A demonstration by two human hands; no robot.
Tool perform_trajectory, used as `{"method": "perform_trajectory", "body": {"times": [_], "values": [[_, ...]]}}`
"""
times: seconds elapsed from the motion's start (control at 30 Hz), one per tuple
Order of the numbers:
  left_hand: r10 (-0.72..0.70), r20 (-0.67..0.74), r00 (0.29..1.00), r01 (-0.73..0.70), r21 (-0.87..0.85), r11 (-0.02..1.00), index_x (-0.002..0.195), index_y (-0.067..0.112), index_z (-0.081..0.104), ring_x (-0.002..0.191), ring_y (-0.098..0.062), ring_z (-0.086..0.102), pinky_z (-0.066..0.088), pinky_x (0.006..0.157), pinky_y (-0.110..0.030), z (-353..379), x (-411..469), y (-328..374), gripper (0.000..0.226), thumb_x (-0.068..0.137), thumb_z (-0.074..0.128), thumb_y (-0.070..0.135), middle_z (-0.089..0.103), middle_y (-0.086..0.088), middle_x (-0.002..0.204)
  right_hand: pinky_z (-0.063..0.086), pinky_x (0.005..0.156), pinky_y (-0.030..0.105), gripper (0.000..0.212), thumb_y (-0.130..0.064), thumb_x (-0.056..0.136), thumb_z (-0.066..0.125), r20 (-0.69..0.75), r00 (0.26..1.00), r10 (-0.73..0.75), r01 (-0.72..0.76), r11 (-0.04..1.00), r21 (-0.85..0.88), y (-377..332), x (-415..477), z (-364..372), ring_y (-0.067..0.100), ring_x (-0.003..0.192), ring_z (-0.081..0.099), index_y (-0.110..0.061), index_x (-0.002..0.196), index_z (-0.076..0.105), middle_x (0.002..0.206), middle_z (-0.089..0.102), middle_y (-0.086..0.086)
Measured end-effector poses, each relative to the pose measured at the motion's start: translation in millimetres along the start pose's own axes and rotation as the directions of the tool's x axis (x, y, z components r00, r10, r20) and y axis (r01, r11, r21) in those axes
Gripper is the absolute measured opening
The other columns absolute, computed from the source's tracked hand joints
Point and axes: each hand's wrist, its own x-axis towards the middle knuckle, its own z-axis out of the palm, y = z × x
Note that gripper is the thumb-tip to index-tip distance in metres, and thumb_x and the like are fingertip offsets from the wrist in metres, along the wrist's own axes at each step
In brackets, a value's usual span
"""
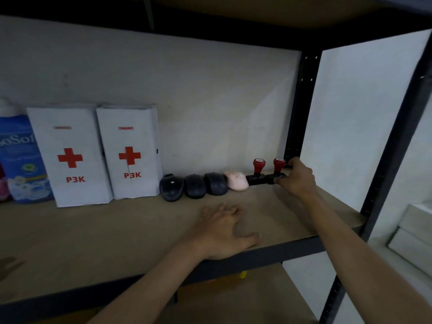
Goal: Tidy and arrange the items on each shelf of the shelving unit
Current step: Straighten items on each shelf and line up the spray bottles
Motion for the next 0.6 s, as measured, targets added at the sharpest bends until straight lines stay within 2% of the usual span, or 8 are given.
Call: {"method": "perform_trajectory", "body": {"times": [0.1, 0.2, 0.27, 0.33, 0.4, 0.5, 0.6], "values": [[0.013, -0.025, 1.000, -0.013, -0.020, 1.000, 0.157, 0.027, 0.023, 0.150, -0.012, 0.011, 0.005, 0.122, -0.045, -2, -2, 0, 0.088, 0.087, 0.038, 0.078, 0.016, 0.008, 0.165, 0.045, 0.073, 0.029, 0.047, -0.020, 0.078, 0.083, -0.061, 0.998, -0.023, 0.027, 0.997, 0.069, -15, -17, -3, 0.026, 0.097, 0.063, -0.012, 0.115, 0.055, 0.111, 0.067, 0.009], [0.004, -0.109, 0.994, -0.017, -0.119, 0.993, 0.155, 0.024, 0.033, 0.145, -0.015, 0.028, 0.022, 0.118, -0.034, -9, -12, 0, 0.083, 0.089, 0.047, 0.072, 0.029, 0.006, 0.161, 0.039, 0.057, 0.020, 0.025, -0.025, 0.083, 0.078, -0.111, 0.990, -0.088, 0.105, 0.982, 0.158, -47, -42, -7, 0.013, 0.075, 0.059, -0.014, 0.097, 0.061, 0.087, 0.067, 0.003], [-0.007, -0.217, 0.976, -0.045, -0.232, 0.972, 0.148, 0.025, 0.045, 0.135, -0.013, 0.043, 0.036, 0.107, -0.028, -19, -24, -4, 0.068, 0.091, 0.057, 0.060, 0.045, 0.008, 0.151, 0.045, 0.059, 0.023, 0.016, -0.027, 0.085, 0.077, -0.133, 0.979, -0.153, 0.183, 0.948, 0.259, -72, -63, -11, 0.007, 0.067, 0.061, -0.013, 0.088, 0.067, 0.074, 0.068, -0.001], [0.012, -0.330, 0.944, -0.126, -0.327, 0.937, 0.138, 0.030, 0.055, 0.124, -0.006, 0.051, 0.042, 0.098, -0.023, -35, -40, -10, 0.049, 0.093, 0.062, 0.047, 0.055, 0.017, 0.135, 0.049, 0.062, 0.021, 0.012, -0.024, 0.086, 0.076, -0.134, 0.968, -0.212, 0.247, 0.902, 0.355, -100, -86, -19, 0.003, 0.064, 0.061, -0.014, 0.084, 0.070, 0.072, 0.068, -0.004], [0.046, -0.461, 0.886, -0.235, -0.362, 0.902, 0.131, 0.030, 0.062, 0.121, -0.003, 0.054, 0.044, 0.097, -0.019, -58, -59, -15, 0.039, 0.094, 0.063, 0.039, 0.058, 0.020, 0.128, 0.050, 0.063, 0.020, 0.011, -0.024, 0.087, 0.076, -0.130, 0.953, -0.275, 0.304, 0.847, 0.436, -130, -109, -29, 0.000, 0.065, 0.062, -0.016, 0.082, 0.071, 0.071, 0.067, -0.011], [0.051, -0.632, 0.773, -0.302, -0.297, 0.906, 0.137, 0.026, 0.059, 0.132, -0.007, 0.048, 0.037, 0.109, -0.021, -99, -95, -18, 0.049, 0.091, 0.067, 0.041, 0.055, 0.006, 0.144, 0.059, 0.071, 0.038, 0.009, -0.025, 0.088, 0.075, -0.151, 0.907, -0.394, 0.409, 0.734, 0.542, -179, -140, -44, 0.010, 0.074, 0.068, -0.020, 0.081, 0.071, 0.077, 0.071, -0.010], [0.099, -0.793, 0.601, -0.382, -0.176, 0.907, 0.135, 0.027, 0.060, 0.130, 0.003, 0.046, 0.038, 0.110, -0.021, -143, -148, -21, 0.055, 0.087, 0.062, 0.054, 0.056, 0.010, 0.141, 0.060, 0.073, 0.041, 0.007, -0.022, 0.090, 0.073, -0.218, 0.829, -0.515, 0.531, 0.604, 0.595, -230, -174, -64, 0.015, 0.076, 0.070, -0.020, 0.084, 0.071, 0.081, 0.072, -0.009]]}}
